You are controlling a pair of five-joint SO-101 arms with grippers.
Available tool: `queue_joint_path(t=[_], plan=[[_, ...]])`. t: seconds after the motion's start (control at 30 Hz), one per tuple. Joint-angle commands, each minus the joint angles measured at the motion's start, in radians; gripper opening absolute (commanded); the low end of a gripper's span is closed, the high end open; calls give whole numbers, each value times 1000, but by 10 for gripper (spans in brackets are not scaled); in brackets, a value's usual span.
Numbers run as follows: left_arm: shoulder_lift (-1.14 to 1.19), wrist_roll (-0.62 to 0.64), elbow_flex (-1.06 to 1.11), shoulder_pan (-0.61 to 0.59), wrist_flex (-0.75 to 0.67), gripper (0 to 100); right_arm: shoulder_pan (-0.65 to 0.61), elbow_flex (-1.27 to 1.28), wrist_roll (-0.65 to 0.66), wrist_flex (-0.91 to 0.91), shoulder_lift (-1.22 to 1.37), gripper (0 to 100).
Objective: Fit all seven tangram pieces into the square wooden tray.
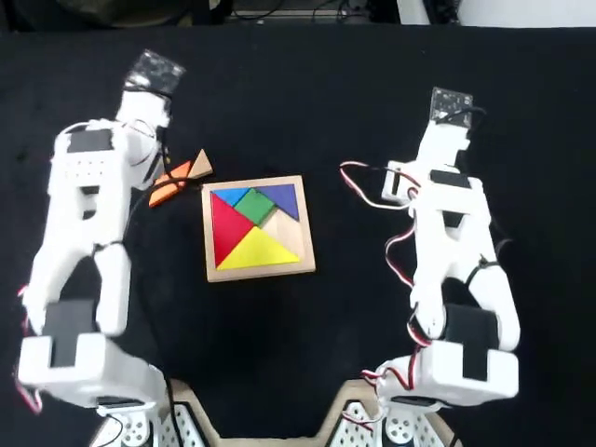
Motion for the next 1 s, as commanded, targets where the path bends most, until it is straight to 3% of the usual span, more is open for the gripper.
queue_joint_path(t=[0.0, 0.2, 0.33, 0.43, 0.8, 0.97], plan=[[163, -81, -159, -18, 2, 163, -12, -73, 8, -14, 28, 11], [307, -81, -289, -50, 6, 171, -11, -99, 11, -12, 61, 11], [319, -83, -286, -42, 6, 278, -14, -99, 44, -12, 61, 11], [319, -94, -292, -35, 5, 300, -14, -99, 48, -12, 61, 11], [400, -468, -269, 13, 6, 300, -15, -99, 49, -12, 61, 11], [496, -468, -361, 42, 6, 300, -15, -99, 49, -12, 61, 11]])
